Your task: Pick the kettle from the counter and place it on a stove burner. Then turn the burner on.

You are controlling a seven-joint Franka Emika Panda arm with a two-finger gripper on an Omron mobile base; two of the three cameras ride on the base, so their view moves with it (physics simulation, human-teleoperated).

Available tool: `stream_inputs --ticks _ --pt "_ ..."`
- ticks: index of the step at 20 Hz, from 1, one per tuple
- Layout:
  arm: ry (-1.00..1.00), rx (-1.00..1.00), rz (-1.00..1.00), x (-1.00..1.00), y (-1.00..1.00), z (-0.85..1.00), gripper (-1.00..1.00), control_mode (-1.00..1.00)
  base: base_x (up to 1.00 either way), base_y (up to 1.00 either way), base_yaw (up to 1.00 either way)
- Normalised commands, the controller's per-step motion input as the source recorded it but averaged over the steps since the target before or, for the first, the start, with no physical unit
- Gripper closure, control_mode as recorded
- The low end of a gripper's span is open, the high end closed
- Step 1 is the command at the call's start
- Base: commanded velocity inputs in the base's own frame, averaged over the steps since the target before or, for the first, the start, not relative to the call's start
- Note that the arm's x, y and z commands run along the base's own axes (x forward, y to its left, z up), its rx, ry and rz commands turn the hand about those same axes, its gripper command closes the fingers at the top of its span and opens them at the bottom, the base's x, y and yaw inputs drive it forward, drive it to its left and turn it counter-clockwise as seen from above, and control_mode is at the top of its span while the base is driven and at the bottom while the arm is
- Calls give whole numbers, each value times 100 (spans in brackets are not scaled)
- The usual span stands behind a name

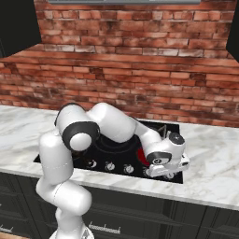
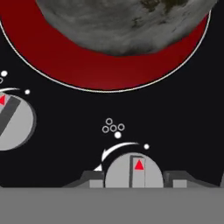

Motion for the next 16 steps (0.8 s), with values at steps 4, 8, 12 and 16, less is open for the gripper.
stream_inputs --ticks 4,8,12,16 --pt "0 0 34 -28 0 -11 100 -100 0 0 0" --pt "0 0 33 -20 0 -8 100 -100 0 0 0" --pt "0 0 26 -6 0 -4 100 -100 0 0 0" --pt "0 0 0 0 0 0 -100 -100 0 0 0"
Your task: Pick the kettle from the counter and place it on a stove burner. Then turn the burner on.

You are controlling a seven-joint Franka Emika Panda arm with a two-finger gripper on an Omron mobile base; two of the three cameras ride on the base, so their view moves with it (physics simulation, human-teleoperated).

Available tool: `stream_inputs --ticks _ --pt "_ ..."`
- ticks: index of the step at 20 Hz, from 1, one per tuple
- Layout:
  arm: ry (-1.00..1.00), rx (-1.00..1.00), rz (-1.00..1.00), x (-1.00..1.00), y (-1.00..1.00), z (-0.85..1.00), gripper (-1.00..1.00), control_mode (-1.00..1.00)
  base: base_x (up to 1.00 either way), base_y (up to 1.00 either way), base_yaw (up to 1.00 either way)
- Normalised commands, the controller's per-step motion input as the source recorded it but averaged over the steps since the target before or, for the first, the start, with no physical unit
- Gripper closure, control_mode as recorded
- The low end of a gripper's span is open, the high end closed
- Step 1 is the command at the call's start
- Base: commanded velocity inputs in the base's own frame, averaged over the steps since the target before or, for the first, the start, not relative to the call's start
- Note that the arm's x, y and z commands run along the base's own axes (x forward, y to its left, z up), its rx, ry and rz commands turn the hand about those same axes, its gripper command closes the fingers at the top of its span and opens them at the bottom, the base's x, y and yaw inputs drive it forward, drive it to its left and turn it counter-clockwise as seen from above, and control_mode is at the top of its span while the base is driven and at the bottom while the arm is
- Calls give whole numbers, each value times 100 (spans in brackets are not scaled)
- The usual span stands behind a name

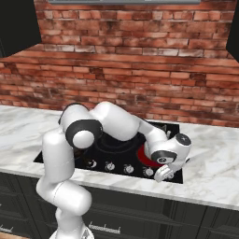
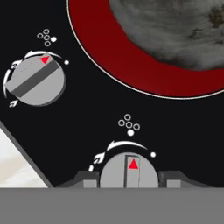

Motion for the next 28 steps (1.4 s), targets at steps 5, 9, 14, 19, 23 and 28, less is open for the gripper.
stream_inputs --ticks 5,9,14,19,23,28 --pt "-3 1 0 0 0 33 -100 -100 0 0 0" --pt "-14 0 0 0 0 100 -100 -100 0 0 0" --pt "-13 0 0 0 0 100 -100 -100 0 0 0" --pt "-5 0 0 0 0 99 -100 -100 0 0 0" --pt "-1 0 0 0 0 25 -100 -100 0 0 0" --pt "-7 0 0 0 1 0 -100 -100 0 0 0"
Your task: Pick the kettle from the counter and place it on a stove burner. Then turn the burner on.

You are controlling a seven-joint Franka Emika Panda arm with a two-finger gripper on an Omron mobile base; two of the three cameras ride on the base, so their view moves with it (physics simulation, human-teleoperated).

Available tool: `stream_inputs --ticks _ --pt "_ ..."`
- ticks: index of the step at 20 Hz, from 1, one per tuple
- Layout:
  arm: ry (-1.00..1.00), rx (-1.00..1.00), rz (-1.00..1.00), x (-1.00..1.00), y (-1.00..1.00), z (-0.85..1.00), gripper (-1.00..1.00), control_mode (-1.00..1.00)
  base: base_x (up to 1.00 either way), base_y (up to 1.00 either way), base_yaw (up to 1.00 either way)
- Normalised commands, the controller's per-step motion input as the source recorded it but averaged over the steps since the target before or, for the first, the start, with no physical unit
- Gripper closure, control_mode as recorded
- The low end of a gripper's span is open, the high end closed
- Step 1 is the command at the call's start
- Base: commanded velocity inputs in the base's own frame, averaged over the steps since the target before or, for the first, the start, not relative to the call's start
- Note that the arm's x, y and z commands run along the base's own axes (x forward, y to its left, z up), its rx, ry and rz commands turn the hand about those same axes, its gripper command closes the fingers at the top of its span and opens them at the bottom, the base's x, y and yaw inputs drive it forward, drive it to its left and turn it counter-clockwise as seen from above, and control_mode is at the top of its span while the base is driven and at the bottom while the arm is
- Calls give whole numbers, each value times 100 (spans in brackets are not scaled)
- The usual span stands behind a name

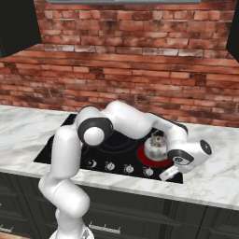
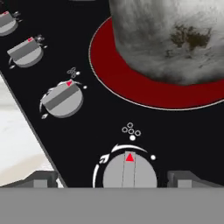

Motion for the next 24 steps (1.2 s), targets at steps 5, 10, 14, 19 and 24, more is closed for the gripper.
stream_inputs --ticks 5,10,14,19,24 --pt "-21 0 33 -17 0 0 -100 -100 0 0 0" --pt "-5 0 12 -9 0 0 -100 -100 0 0 0" --pt "-15 1 0 -8 0 67 -100 -100 0 0 0" --pt "-38 0 -9 -15 3 100 -100 -100 0 0 0" --pt "-45 -1 -8 -86 38 92 -100 -100 0 0 0"
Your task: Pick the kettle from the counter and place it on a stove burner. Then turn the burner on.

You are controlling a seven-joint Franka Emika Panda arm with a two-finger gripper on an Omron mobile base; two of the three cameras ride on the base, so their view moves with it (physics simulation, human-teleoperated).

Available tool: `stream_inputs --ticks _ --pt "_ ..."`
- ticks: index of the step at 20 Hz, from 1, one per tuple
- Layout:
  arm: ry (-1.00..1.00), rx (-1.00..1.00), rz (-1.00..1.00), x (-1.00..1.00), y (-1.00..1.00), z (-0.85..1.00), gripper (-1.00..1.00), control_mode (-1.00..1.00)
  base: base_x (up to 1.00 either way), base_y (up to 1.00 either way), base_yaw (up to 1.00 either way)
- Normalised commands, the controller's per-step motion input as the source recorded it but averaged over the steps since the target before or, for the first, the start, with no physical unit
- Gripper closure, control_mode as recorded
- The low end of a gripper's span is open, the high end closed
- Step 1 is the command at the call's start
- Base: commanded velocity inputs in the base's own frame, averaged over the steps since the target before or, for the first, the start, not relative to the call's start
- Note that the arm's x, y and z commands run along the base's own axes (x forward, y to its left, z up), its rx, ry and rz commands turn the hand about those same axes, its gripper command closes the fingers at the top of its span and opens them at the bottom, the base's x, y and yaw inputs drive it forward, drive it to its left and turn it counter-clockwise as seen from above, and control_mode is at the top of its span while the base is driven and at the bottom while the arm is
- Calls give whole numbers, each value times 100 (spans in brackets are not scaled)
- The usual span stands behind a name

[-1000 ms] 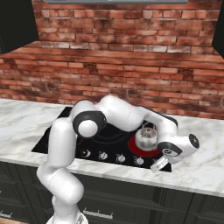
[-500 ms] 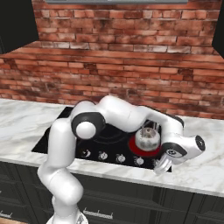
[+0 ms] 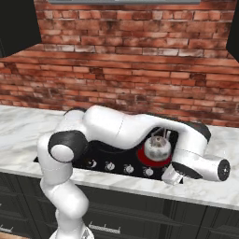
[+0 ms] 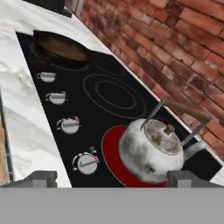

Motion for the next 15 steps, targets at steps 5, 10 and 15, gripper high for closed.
stream_inputs --ticks 5,10,15 --pt "-42 -12 2 -100 95 88 -100 -100 0 0 0" --pt "-18 -28 16 -100 100 31 -100 -100 0 0 0" --pt "-4 -14 19 -61 55 -9 -100 -100 0 0 0"
